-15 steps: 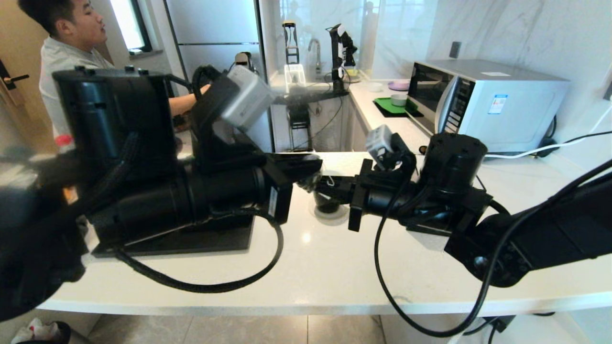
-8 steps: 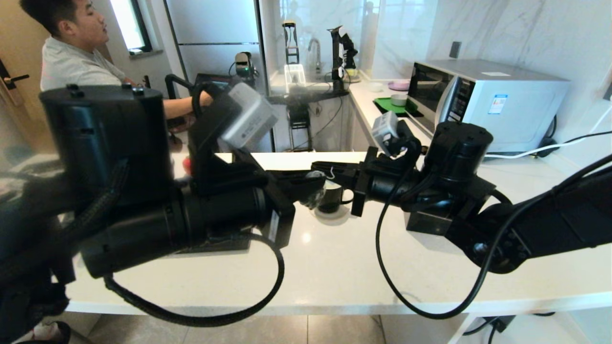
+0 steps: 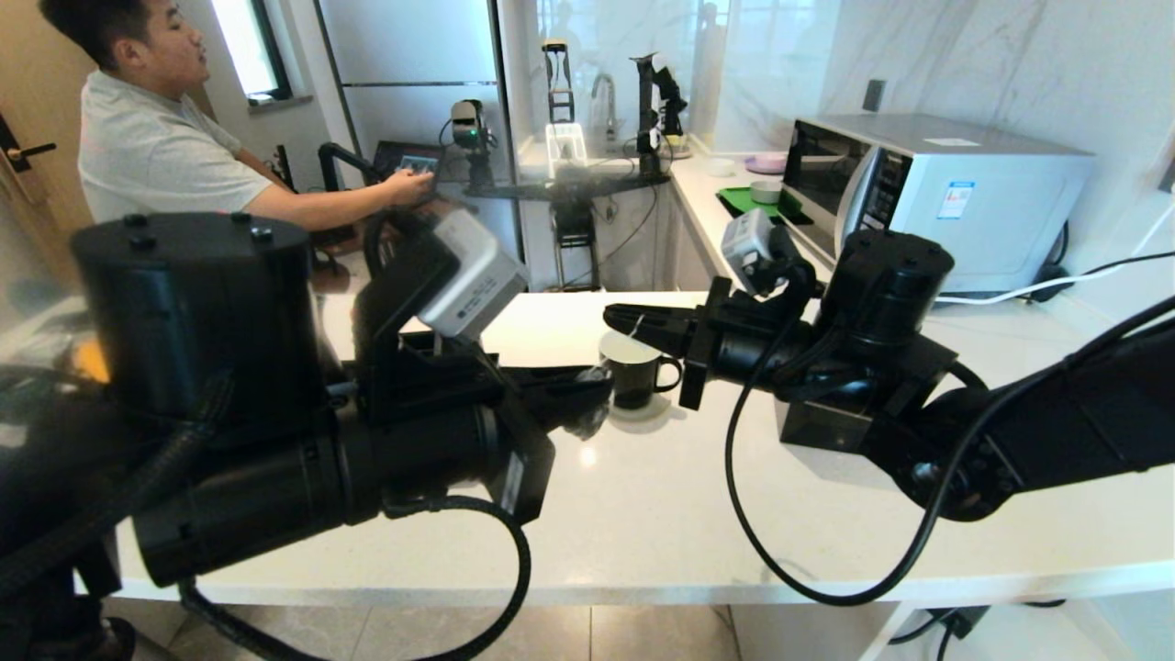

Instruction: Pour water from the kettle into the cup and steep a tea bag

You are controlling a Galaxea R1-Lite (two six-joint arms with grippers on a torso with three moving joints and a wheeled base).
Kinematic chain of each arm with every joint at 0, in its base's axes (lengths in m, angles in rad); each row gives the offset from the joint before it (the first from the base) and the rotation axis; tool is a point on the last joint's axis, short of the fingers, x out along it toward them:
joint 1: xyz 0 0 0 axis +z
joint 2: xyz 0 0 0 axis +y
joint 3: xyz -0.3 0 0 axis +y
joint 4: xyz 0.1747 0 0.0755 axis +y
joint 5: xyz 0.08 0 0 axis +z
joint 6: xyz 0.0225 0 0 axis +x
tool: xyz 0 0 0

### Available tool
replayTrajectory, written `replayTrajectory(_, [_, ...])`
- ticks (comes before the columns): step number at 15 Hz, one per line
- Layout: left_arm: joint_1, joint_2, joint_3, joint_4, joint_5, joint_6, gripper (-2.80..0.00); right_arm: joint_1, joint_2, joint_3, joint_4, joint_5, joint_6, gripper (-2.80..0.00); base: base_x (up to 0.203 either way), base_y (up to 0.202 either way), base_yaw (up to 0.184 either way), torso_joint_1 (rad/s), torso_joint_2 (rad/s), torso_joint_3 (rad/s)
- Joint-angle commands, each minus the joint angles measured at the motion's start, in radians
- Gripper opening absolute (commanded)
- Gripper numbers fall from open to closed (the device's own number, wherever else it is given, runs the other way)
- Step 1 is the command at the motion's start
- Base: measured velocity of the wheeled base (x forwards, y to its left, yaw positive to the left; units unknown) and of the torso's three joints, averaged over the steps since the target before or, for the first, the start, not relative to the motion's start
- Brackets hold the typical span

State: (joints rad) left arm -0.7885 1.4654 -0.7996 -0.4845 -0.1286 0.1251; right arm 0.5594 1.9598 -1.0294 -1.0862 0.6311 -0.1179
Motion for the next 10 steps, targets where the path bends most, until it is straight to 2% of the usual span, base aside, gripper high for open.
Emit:
replayTrajectory(1, [0.003, 0.016, 0.002, -0.004, 0.0, -0.001, -2.8, 0.001, -0.005, 0.0, -0.008, 0.004, -0.001, -2.8, 0.0, 0.0, 0.0, 0.0, 0.0, 0.0])
replayTrajectory(10, [0.035, 0.095, -0.02, -0.057, -0.002, -0.001, -2.8, 0.001, -0.021, -0.009, -0.008, 0.004, -0.002, -2.8, 0.0, 0.0, 0.0, 0.0, 0.0, 0.0])
